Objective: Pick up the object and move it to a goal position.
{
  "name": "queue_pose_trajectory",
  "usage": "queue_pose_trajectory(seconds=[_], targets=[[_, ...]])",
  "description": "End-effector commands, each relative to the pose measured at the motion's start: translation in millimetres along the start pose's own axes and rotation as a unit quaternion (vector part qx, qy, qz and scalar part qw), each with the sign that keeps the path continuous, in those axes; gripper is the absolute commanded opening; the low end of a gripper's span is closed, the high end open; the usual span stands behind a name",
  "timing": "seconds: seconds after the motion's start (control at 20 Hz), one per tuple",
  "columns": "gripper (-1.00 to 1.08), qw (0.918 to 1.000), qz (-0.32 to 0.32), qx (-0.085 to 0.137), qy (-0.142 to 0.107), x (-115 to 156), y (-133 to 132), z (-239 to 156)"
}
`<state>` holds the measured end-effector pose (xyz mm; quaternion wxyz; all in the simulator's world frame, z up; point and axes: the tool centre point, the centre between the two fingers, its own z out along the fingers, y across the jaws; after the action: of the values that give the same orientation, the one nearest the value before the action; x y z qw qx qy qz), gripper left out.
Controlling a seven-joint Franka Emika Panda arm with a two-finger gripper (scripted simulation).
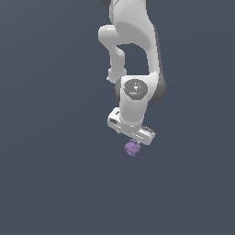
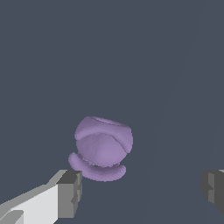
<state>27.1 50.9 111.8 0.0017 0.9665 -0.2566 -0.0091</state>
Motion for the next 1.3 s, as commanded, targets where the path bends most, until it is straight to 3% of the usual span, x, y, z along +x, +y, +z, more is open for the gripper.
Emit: queue_pose_trajectory(seconds=[0.0,0.6,1.25], targets=[[1.0,0.9995,0.03,0.001,0.002,0.9,-7.4,4.9],[1.0,0.993,0.118,0.005,0.007,2.5,-29.4,19.9],[1.0,0.9918,0.128,0.005,0.008,2.3,-31.8,36.6]])
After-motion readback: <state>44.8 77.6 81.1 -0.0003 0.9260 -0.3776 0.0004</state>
